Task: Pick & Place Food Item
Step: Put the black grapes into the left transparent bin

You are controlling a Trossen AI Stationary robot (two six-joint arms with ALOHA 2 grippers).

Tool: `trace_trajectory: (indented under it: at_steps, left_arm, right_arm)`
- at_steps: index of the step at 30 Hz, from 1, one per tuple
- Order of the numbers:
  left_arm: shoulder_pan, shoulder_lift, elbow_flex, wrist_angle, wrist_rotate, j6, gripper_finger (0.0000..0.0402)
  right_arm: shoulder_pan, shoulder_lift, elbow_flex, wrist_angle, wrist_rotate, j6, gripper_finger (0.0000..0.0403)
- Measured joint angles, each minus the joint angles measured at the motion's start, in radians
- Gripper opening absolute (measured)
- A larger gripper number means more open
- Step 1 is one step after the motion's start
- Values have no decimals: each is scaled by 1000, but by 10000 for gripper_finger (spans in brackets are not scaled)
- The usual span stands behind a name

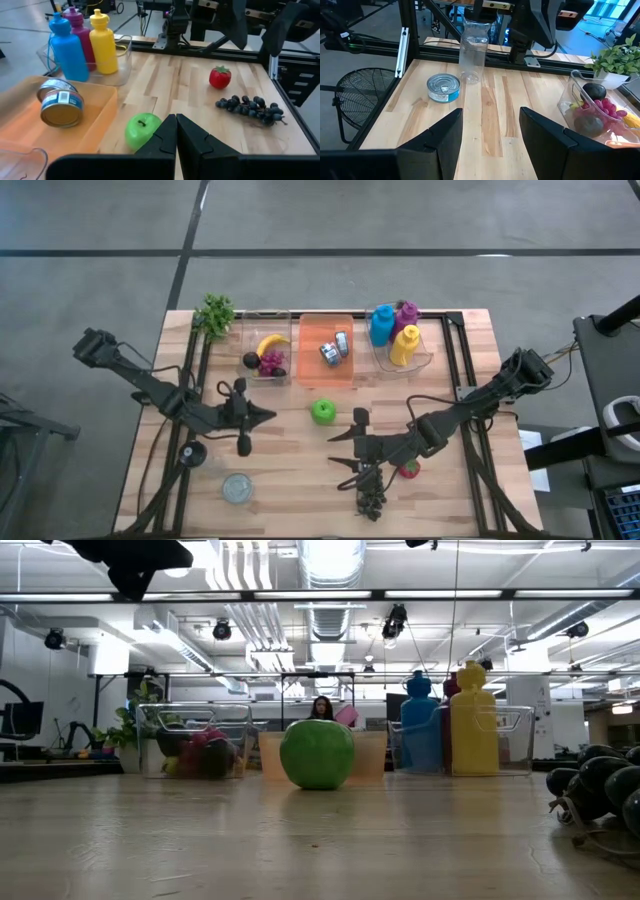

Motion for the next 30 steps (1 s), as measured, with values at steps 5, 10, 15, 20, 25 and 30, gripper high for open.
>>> trace_trajectory:
  at_steps: [5,10,15,20,25,30]
  left_arm:
    - [0,0,0,10,25,3,9]
    - [-1,0,0,53,71,34,9]
    - [-1,0,0,98,166,93,9]
    - [-14,0,0,100,192,109,9]
    - [-48,1,0,130,211,158,9]
    - [-80,1,0,167,211,207,9]
  right_arm:
    - [0,0,0,0,0,3,189]
    - [0,0,0,0,0,3,189]
    - [0,0,0,0,0,4,189]
    - [1,0,0,0,-1,4,189]
    - [1,0,0,0,-2,3,189]
    - [1,0,0,0,-3,3,189]
